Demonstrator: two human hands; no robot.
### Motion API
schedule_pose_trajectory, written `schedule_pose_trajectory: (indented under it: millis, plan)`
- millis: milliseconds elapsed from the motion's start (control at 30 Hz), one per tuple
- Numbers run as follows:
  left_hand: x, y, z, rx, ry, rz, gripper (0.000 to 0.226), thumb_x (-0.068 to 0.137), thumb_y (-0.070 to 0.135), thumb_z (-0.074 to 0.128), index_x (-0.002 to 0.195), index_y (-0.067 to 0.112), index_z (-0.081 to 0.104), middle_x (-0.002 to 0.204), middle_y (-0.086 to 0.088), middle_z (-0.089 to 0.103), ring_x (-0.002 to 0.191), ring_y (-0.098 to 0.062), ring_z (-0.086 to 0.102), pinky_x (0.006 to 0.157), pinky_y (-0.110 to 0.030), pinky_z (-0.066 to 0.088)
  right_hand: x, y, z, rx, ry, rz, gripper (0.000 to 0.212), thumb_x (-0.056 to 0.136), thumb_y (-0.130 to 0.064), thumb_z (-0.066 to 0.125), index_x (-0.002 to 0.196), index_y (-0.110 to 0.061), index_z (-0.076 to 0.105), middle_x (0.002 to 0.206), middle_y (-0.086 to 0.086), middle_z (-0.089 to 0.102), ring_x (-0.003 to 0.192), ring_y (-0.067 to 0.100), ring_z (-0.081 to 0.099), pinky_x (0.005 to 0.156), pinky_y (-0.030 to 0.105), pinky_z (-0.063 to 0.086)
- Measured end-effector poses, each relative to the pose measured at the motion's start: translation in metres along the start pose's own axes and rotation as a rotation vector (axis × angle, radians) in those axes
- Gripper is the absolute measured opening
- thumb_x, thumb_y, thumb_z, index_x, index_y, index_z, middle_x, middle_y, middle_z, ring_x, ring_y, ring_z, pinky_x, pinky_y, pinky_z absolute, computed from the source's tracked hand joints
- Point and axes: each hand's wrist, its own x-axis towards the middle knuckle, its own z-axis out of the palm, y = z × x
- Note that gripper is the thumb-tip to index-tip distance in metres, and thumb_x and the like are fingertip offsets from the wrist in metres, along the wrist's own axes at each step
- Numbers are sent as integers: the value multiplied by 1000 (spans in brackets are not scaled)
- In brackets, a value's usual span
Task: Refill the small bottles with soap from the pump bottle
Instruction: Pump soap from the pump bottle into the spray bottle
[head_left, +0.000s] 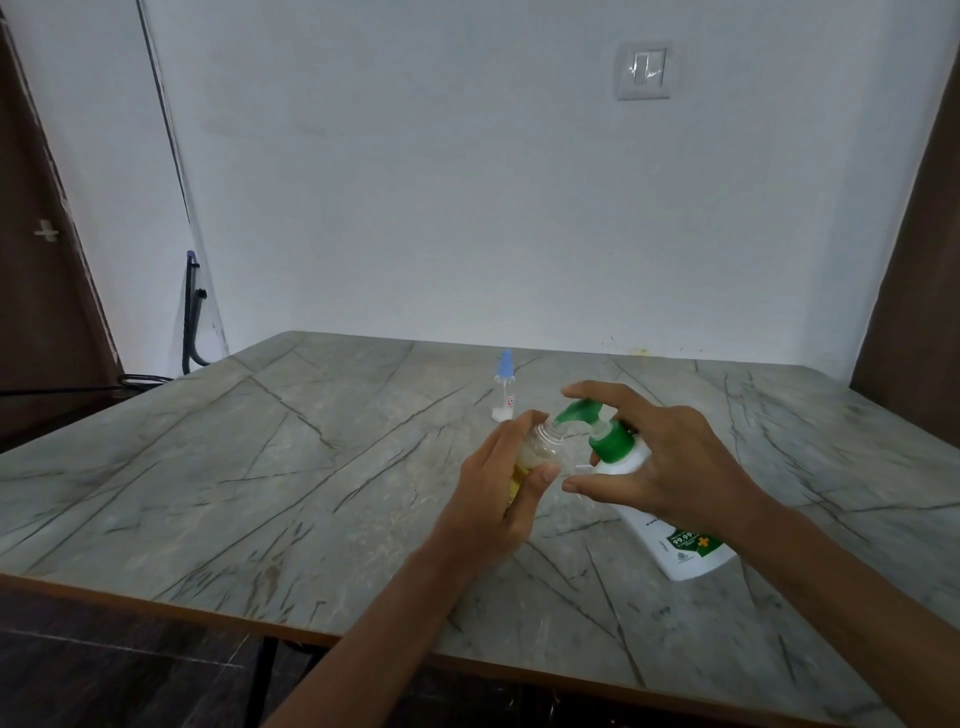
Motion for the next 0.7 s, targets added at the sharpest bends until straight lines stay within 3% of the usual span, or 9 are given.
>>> schedule_pose_trajectory:
  millis: [133, 300, 500, 600, 700]
  plan:
    - [0, -2, 1, 2, 0, 14, 37, 95, 21, 53, 130, 10, 44, 112, 3, 55, 90, -2, 57, 75, -11, 46, 1, 1, 0, 30, -4, -4, 67, 69, -64, 75, 127, -45, 46, 94, -14, 70, 73, 8, 67, 64, 27, 56]
    - [-1, -3, 0, 11, -6, 14, 38, 95, 21, 53, 130, 7, 46, 112, 4, 54, 91, -1, 57, 76, -9, 44, 3, 0, 0, 84, 3, 29, 64, 67, -64, 76, 122, -46, 49, 79, -5, 71, 65, 13, 68, 59, 35, 56]
    - [-4, -4, 0, 14, -54, 32, 34, 96, 20, 54, 127, 9, 46, 107, -4, 59, 79, -13, 58, 65, -28, 50, 3, -4, -1, 121, 37, 10, 57, 65, -66, 73, 111, -35, 59, 86, -14, 72, 72, 7, 70, 58, 26, 56]
    - [-3, -5, -1, 16, -60, 20, 35, 96, 20, 54, 128, 10, 46, 108, -5, 59, 82, -12, 58, 68, -26, 51, 3, -4, -1, 113, 21, 22, 56, 65, -65, 73, 112, -41, 56, 84, -13, 73, 69, 7, 69, 59, 27, 56]
    - [-3, -5, -1, 11, -27, -15, 40, 96, 24, 52, 130, 5, 46, 114, -5, 59, 93, -8, 59, 78, -16, 49, 3, -3, 0, 48, -17, 32, 63, 66, -63, 76, 121, -53, 45, 85, -11, 71, 70, 8, 67, 62, 27, 56]
